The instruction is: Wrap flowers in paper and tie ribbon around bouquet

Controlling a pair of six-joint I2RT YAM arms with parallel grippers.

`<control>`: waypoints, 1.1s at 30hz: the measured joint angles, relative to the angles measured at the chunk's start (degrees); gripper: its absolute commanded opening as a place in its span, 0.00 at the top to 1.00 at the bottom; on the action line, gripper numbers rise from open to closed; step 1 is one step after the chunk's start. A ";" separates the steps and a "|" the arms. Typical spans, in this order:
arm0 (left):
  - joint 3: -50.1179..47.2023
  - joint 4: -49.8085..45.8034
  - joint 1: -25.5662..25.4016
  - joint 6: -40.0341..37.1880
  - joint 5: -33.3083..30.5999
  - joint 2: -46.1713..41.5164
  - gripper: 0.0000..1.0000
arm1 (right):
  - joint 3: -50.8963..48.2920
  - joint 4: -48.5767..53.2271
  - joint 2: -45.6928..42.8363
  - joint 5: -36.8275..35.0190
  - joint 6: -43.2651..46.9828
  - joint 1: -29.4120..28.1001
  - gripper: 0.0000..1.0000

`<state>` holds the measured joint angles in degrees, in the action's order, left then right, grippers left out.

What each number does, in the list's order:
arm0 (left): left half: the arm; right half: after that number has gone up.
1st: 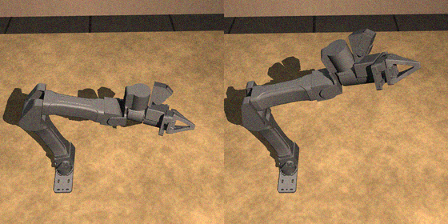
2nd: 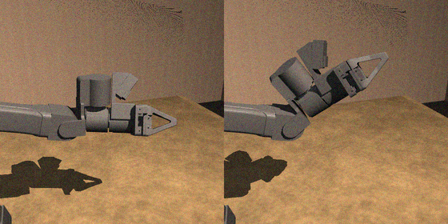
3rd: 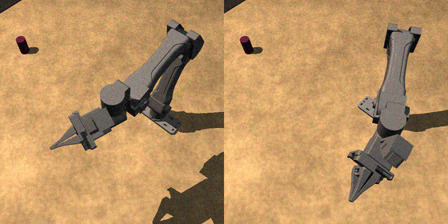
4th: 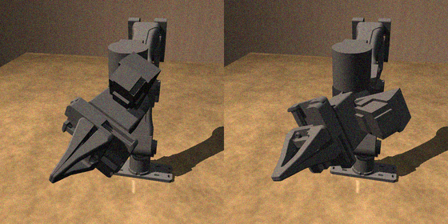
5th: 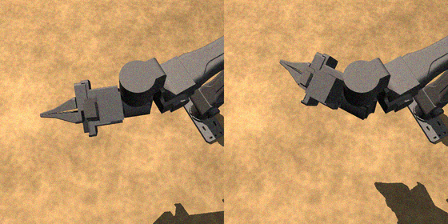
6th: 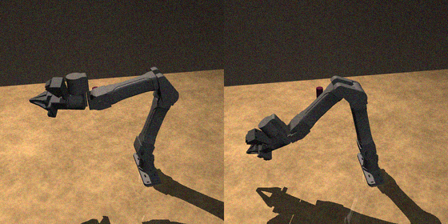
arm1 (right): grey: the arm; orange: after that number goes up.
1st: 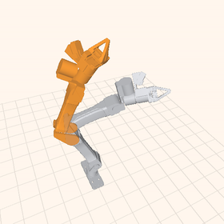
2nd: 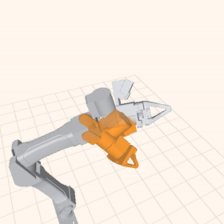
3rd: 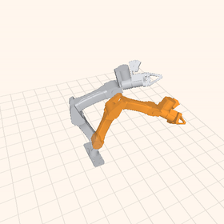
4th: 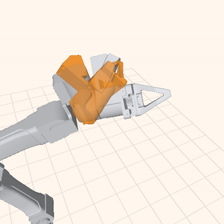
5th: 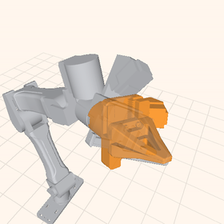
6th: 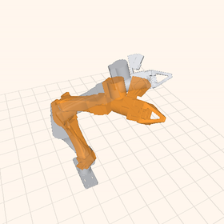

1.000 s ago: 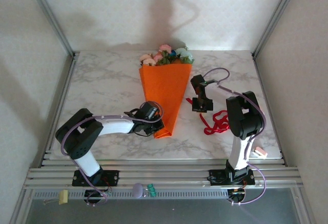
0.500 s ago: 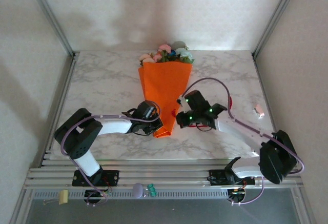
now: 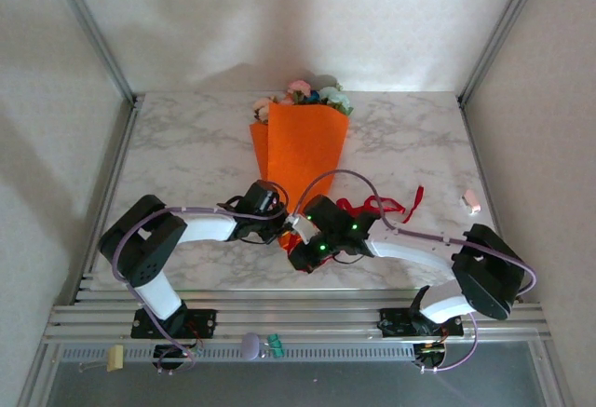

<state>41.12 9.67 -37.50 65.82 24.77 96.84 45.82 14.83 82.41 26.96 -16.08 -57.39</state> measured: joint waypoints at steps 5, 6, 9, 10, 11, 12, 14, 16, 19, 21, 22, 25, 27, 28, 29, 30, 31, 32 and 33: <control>0.02 1.31 0.33 -0.02 1.33 0.72 1.00 | 2.84 -0.76 4.83 0.98 0.76 -1.97 1.00; 0.02 1.42 0.37 -0.02 1.51 0.81 1.00 | 3.28 -1.16 5.75 1.14 0.83 -2.49 1.00; 0.02 1.75 0.59 -0.04 2.27 1.05 1.00 | 4.81 -3.13 9.16 1.42 0.37 -4.09 0.93; 0.02 1.79 0.66 -0.20 2.45 1.07 1.00 | 5.25 -3.87 10.27 1.40 0.20 -4.31 0.86; 0.00 1.77 0.96 -0.55 2.97 1.16 1.00 | 5.68 -4.33 10.93 1.27 -0.09 -4.35 0.78; 0.00 1.84 1.31 -0.66 3.21 1.16 1.00 | 6.14 -4.68 11.28 1.07 -0.66 -4.31 0.70; 0.00 1.88 1.51 -0.68 3.26 1.16 1.00 | 6.80 -5.42 11.93 0.42 -1.49 -4.31 0.61; 0.00 1.88 1.60 -0.66 3.28 1.14 1.00 | 6.73 -5.55 11.52 -0.24 -2.56 -4.31 0.55; -0.26 2.21 1.60 -0.44 3.13 1.03 1.00 | 4.94 -5.53 7.82 -1.55 -4.79 -3.78 0.53; -1.14 3.08 1.60 0.11 2.93 0.57 1.00 | 2.89 -5.38 3.26 -1.95 -6.32 -2.69 0.52; -1.77 3.74 1.60 0.39 2.86 0.22 1.00 | 1.66 -5.44 0.50 -2.27 -7.43 -1.68 0.51; -4.79 6.56 1.60 2.49 2.36 -1.55 1.00 | -3.39 -7.30 -7.28 -3.41 -13.00 3.17 0.42; -6.97 8.33 1.60 4.17 1.81 -3.06 1.00 | -6.60 -8.24 -10.05 -4.33 -16.33 6.86 0.41; -7.98 9.09 1.62 5.11 1.49 -3.85 1.00 | -8.26 -8.85 -10.32 -4.74 -18.47 8.85 0.41; -8.52 9.62 1.60 5.84 1.16 -4.33 1.00 | -9.40 -9.42 -9.81 -4.76 -20.11 10.32 0.41; -8.87 10.05 1.60 6.49 0.94 -4.70 1.00 | -10.34 -9.77 -8.87 -4.83 -21.66 11.32 0.41; -9.03 10.64 1.60 7.17 0.87 -4.98 1.00 | -11.06 -10.25 -7.39 -4.81 -23.28 12.13 0.41; -9.14 11.30 1.60 7.85 0.72 -5.20 1.00 | -11.65 -11.06 -5.77 -4.66 -24.94 12.52 0.41; -9.18 11.78 1.60 8.20 0.66 -5.38 1.00 | -12.00 -11.87 -4.42 -4.59 -26.18 12.63 0.40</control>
<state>31.94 21.45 -35.90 74.02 25.43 91.46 33.82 2.96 78.00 22.37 -42.26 -44.75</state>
